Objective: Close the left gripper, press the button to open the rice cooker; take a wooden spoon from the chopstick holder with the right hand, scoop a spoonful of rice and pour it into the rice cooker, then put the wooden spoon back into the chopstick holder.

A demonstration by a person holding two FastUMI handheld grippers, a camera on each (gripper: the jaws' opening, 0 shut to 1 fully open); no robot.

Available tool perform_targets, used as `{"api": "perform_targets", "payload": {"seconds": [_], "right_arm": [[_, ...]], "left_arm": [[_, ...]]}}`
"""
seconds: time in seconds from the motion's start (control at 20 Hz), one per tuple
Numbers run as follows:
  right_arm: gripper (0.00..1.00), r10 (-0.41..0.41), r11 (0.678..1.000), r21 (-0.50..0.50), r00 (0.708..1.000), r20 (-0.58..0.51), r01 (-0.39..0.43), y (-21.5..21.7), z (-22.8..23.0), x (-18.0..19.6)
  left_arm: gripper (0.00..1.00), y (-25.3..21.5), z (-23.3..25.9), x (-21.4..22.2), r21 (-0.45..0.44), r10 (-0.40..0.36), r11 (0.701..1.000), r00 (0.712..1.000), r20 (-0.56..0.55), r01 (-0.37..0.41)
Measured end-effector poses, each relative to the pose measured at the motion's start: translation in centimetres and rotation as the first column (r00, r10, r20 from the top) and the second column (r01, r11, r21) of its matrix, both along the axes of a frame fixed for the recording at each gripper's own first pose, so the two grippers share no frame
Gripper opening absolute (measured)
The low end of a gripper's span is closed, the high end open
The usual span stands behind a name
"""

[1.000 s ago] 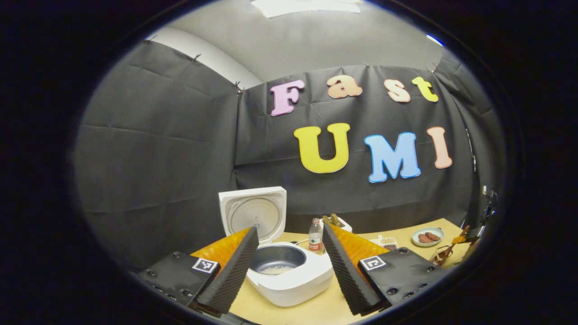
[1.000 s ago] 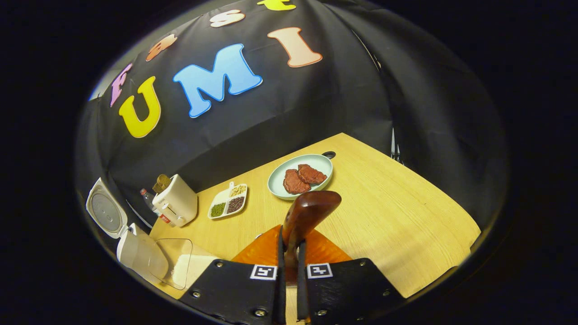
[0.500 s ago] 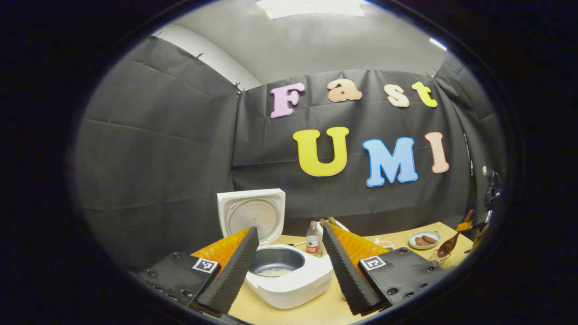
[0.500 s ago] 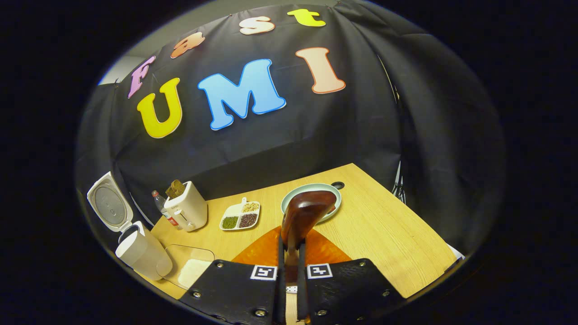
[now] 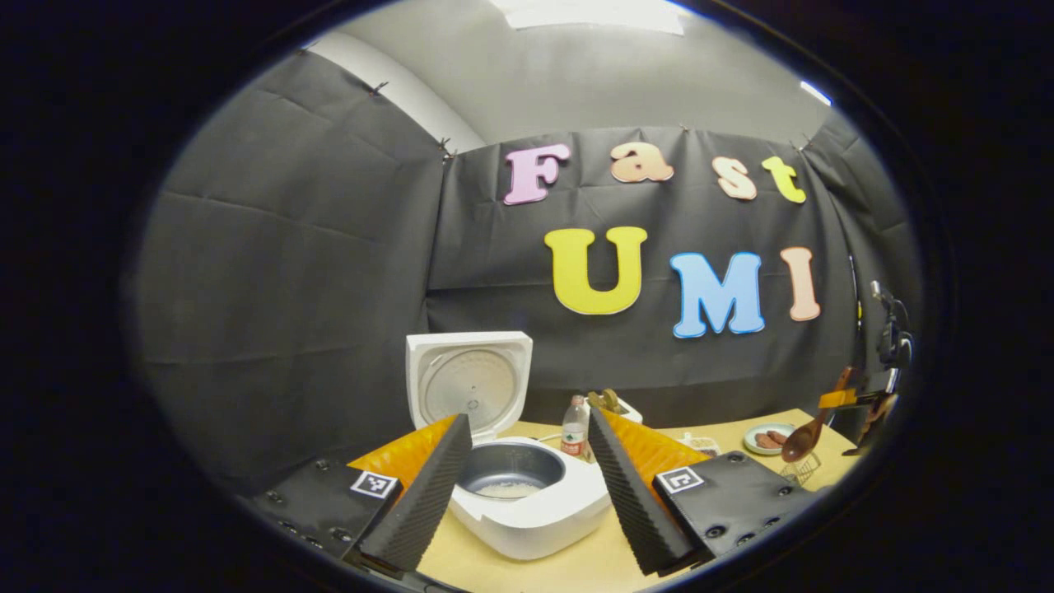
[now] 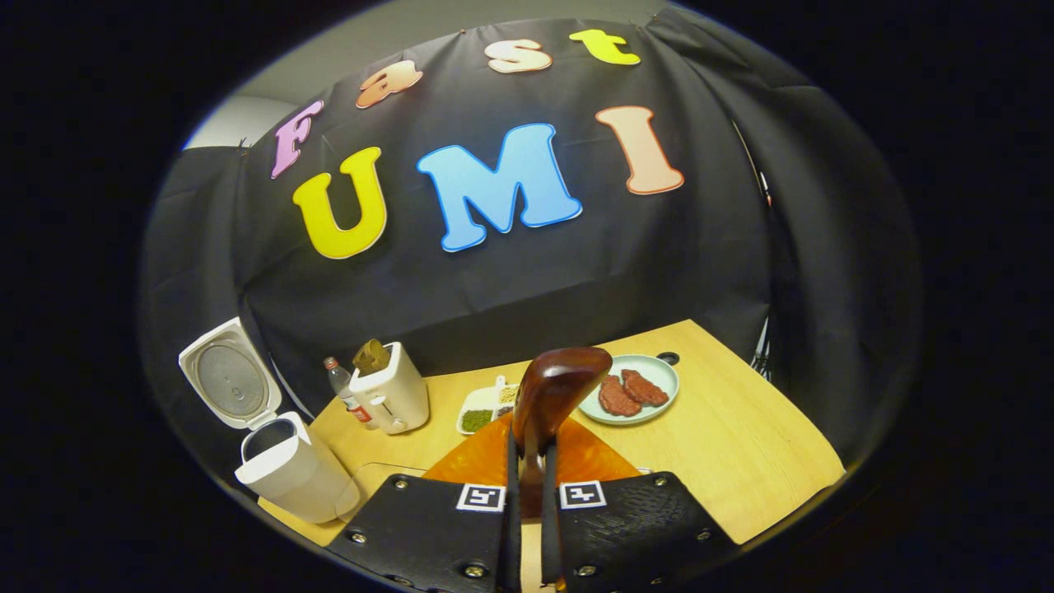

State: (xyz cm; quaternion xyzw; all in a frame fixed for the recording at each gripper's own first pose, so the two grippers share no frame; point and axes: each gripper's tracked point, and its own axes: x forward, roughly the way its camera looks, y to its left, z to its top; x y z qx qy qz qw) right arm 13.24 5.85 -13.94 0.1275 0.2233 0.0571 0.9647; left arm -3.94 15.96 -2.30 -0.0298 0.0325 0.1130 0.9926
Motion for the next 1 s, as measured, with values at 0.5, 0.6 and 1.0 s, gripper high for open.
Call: {"api": "perform_targets", "payload": {"seconds": [0.5, 0.6, 1.0], "right_arm": [[0.1, 0.118, 0.992, 0.048, 0.993, -0.01, -0.117, 9.6, -2.0, -0.9], [0.1, 0.146, 0.989, 0.044, 0.989, -0.03, -0.145, 11.3, -3.2, -1.4], [0.1, 0.224, 0.975, 0.009, 0.971, -0.088, -0.224, 16.6, -9.0, -2.8]], "left_arm": [[0.98, 4.2, -0.4, -2.2, 0.013, 0.034, 0.999, 0.999, -0.006, -0.034], [0.98, 4.8, -0.4, -2.4, 0.018, 0.037, 0.999, 0.999, -0.008, -0.037], [0.98, 7.1, -0.8, -3.5, 0.034, 0.041, 0.999, 0.999, -0.024, -0.041]]}}
